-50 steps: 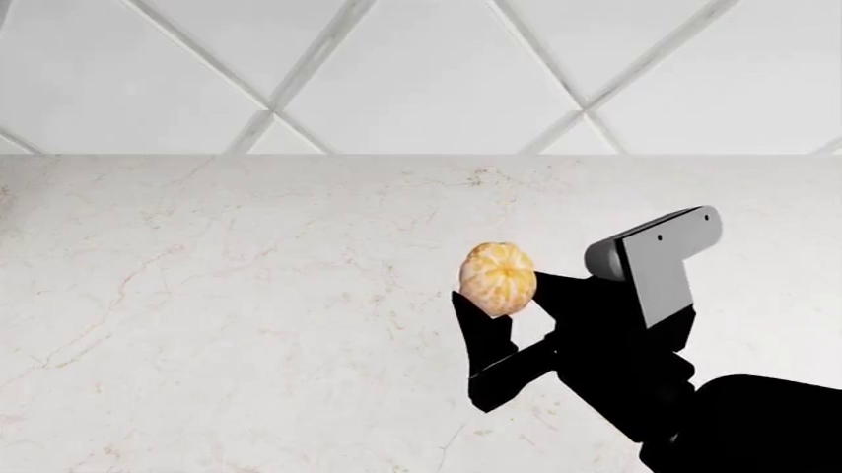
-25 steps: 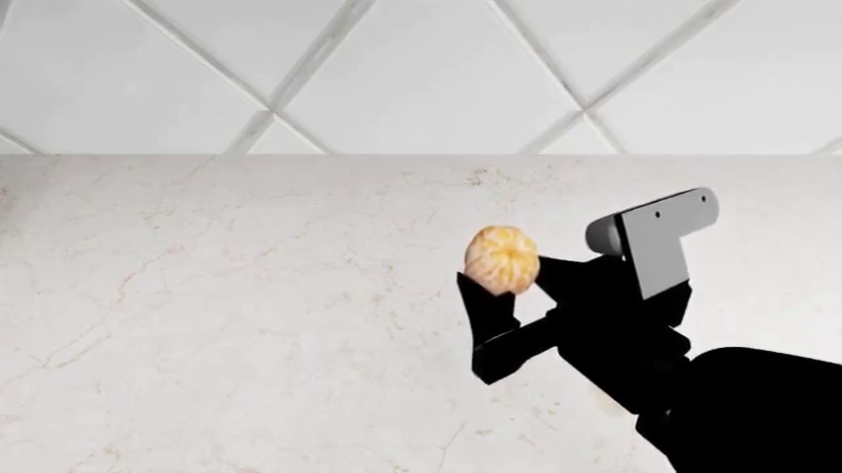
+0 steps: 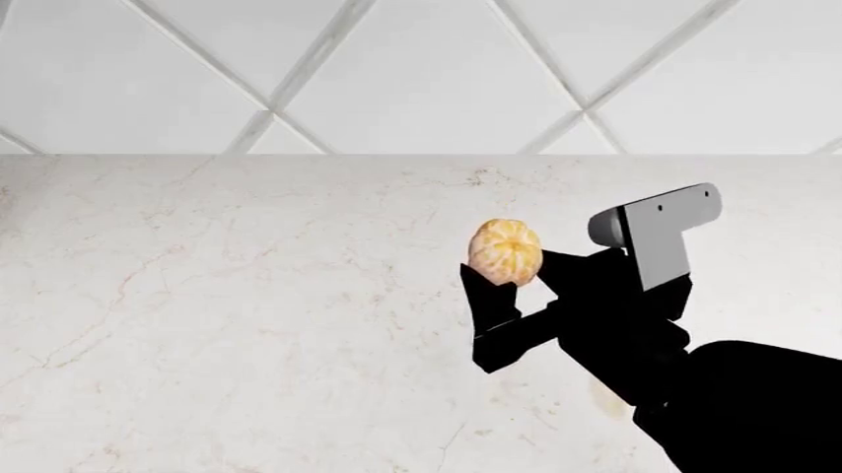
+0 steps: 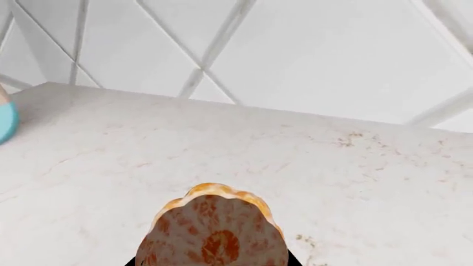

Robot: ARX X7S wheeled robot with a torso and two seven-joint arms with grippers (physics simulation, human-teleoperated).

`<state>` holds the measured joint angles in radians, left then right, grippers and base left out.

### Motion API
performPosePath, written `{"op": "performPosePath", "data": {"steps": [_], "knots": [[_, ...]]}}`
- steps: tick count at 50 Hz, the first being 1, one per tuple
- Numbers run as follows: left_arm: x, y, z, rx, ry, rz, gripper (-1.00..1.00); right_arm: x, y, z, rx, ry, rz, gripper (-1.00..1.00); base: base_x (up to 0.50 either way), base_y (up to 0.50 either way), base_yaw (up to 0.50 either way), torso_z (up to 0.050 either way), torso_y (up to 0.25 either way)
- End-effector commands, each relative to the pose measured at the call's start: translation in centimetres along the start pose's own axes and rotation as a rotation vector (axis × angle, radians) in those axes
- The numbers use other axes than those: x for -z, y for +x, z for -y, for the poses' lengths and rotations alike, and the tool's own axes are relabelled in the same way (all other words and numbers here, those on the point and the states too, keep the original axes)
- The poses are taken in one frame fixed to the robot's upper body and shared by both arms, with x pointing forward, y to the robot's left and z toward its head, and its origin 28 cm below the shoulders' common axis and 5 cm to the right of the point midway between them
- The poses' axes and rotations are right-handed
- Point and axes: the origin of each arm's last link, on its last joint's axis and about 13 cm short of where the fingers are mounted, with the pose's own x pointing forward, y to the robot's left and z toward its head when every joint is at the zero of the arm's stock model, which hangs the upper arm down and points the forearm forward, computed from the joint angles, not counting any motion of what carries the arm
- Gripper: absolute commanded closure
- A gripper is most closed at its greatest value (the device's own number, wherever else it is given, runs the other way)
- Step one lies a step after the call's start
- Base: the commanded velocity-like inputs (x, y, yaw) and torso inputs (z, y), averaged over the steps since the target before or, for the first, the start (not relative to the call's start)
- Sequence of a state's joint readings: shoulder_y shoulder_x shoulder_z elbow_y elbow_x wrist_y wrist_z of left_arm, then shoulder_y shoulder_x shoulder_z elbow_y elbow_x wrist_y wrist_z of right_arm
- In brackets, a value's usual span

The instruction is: Pick the beet, tangerine from the counter and place them in the cabinet. Then close the cabinet.

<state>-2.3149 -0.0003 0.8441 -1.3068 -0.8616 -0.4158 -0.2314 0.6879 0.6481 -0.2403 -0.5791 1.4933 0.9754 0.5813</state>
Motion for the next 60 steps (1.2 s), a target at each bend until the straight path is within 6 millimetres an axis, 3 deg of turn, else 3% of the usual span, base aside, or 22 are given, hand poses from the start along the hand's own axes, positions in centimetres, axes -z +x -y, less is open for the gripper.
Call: {"op": "performPosePath", "data": {"steps": [1,21,22,26,43,60], "knots": [[0.0,0.0,0.0,-0.004,-0.01,0.001,-1.0,0.2,0.1,0.1,0.0,-0.002,0.007,1.0,0.0,0.0,0.0,0.0,0.0],[0.0,0.0,0.0,-0.004,-0.01,0.001,-1.0,-0.3,-0.4,-0.6,-0.004,-0.018,0.02,1.0,0.0,0.0,0.0,0.0,0.0],[-2.5,-0.5,-0.1,0.089,-0.014,0.073,-1.0,-0.4,-0.5,-0.7,-0.004,-0.022,0.021,1.0,0.0,0.0,0.0,0.0,0.0],[-4.4,-1.1,-0.8,0.088,-0.038,0.139,-1.0,-0.5,-0.7,-1.0,-0.005,-0.03,0.025,1.0,0.0,0.0,0.0,0.0,0.0],[-8.2,-3.1,-0.9,0.167,-0.045,0.291,-1.0,-0.4,-1.6,-1.6,-0.016,-0.043,0.035,1.0,0.0,0.0,0.0,0.0,0.0],[-11.9,-7.7,-1.3,0.232,-0.105,0.367,-1.0,-0.1,-2.0,-1.8,-0.048,-0.041,0.052,1.0,0.0,0.0,0.0,0.0,0.0]]}}
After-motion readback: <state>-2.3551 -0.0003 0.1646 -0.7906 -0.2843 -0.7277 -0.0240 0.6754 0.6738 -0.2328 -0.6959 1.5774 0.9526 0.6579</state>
